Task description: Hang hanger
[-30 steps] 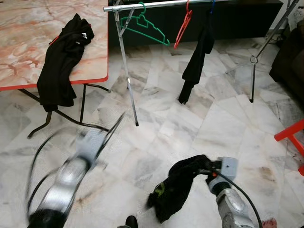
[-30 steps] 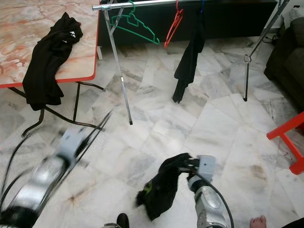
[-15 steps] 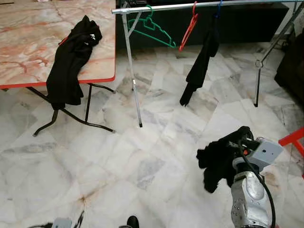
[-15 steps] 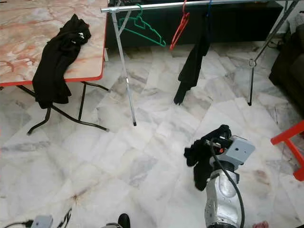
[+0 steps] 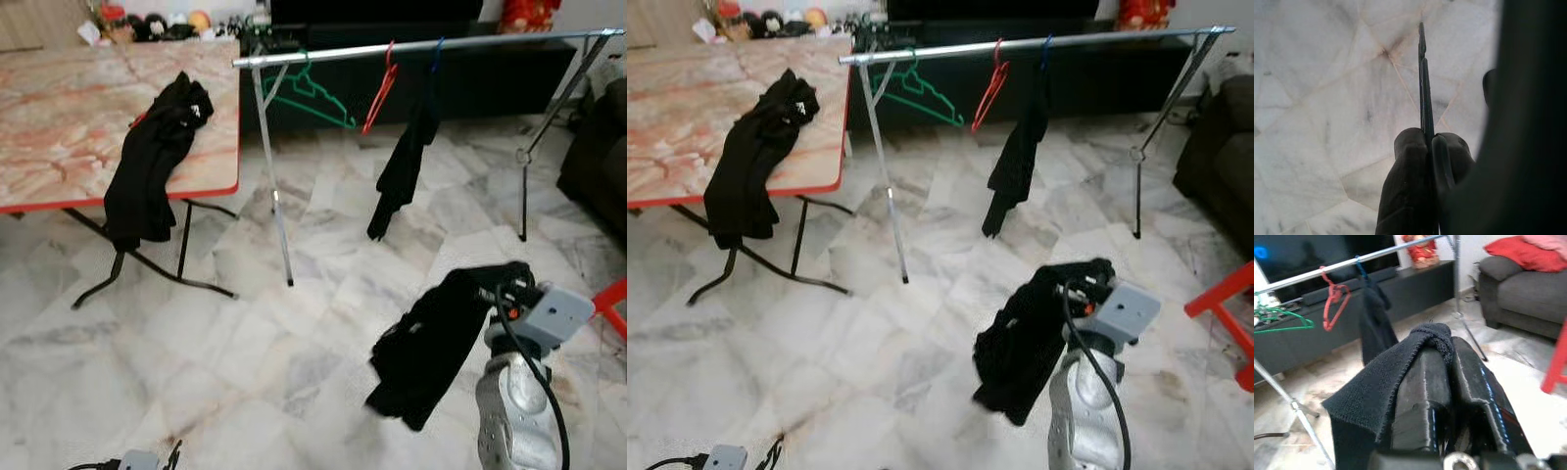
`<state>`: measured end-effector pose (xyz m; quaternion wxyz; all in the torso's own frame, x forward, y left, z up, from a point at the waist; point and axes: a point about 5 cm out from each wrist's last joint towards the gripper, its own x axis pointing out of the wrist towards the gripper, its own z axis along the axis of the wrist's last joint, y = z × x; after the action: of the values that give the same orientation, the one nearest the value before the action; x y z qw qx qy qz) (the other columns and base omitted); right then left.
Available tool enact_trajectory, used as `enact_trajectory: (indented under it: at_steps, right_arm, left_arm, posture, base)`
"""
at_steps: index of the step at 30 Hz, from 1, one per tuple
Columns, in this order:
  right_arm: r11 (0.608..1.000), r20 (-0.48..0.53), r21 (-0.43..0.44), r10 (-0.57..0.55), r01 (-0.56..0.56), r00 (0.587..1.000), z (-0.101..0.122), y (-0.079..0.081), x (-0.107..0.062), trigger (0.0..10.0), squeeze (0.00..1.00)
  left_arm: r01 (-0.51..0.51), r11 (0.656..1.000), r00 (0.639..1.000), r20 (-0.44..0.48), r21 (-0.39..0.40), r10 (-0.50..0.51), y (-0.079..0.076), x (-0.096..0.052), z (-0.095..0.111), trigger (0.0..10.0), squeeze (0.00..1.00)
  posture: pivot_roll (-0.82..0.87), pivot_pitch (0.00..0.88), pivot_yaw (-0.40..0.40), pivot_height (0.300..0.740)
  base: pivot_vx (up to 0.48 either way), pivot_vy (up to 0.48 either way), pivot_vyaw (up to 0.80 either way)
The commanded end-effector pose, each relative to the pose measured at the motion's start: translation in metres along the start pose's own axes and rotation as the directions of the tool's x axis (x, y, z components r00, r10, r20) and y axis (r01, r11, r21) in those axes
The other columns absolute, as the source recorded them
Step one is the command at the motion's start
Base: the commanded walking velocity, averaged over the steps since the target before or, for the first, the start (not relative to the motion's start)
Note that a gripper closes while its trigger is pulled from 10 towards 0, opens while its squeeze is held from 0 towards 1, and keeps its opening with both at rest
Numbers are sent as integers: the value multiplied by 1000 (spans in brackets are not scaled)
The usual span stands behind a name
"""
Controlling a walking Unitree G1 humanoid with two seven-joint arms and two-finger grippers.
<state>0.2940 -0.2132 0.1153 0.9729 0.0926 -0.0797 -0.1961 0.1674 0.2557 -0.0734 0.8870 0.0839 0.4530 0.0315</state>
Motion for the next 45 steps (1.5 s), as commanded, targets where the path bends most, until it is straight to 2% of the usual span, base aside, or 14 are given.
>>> enact_trajectory:
  at_steps: [1, 4, 8, 16, 21, 26, 32, 40, 45]
  right_arm:
    - [1000, 35, -26, 6, -5, 999, 6, 2, 0, 10000, 0]
    - [998, 56, -67, 4, 0, 998, 9, 3, -4, 10000, 0]
    - [999, 24, -24, -39, 40, 999, 5, 1, -11, 10000, 0]
    - [994, -44, -13, -105, 105, 994, -14, -1, -31, 10000, 0]
    - [994, -53, -11, -105, 105, 993, -16, 1, -31, 10000, 0]
    - [995, -48, -7, -103, 103, 993, -13, 3, -26, 10000, 0]
    - [993, -62, -29, -119, 117, 991, -16, -1, -29, 10000, 0]
    - [987, -73, -107, -128, 120, 989, -16, -17, -37, 10000, 0]
    - [985, -69, -120, -132, 123, 989, -12, -25, -38, 10000, 0]
  left_arm:
    - [-6, 1000, 999, -52, -14, 5, 1, -3, -15, 10000, 0]
    - [-13, 1000, 999, -50, -11, 12, 3, -3, -13, 10000, 0]
    - [-14, 1000, 999, -44, 0, 14, 6, -2, -8, 10000, 0]
    - [-14, 1000, 998, -53, 22, 16, 12, -2, -7, 10000, 0]
    - [-15, 1000, 998, -56, 21, 17, 12, -2, -7, 10000, 0]
    - [-6, 1000, 999, -49, 15, 7, 8, -1, -4, 10000, 0]
    - [13, 999, 999, -42, 29, -12, 1, 0, -4, 10000, 0]
    - [42, 998, 999, -34, 42, -41, -11, 2, -3, 10000, 0]
    - [55, 998, 998, -24, 5, -55, -23, 3, -2, 10000, 0]
  posture:
    - [19, 0, 54, 740]
    - [12, 0, 58, 740]
    - [0, 0, 80, 740]
    - [4, 0, 110, 740]
    - [7, 0, 115, 740]
    - [29, 0, 113, 740]
    - [35, 0, 94, 740]
    - [9, 12, 53, 740]
    - [13, 32, 19, 740]
  base:
    - [0, 0, 0]
    - [0, 0, 140]
    - [0, 0, 206]
    - [0, 0, 0]
    - [0, 0, 0]
    - [0, 0, 0]
    - [0, 0, 0]
    - [0, 0, 0]
    - [0, 0, 0]
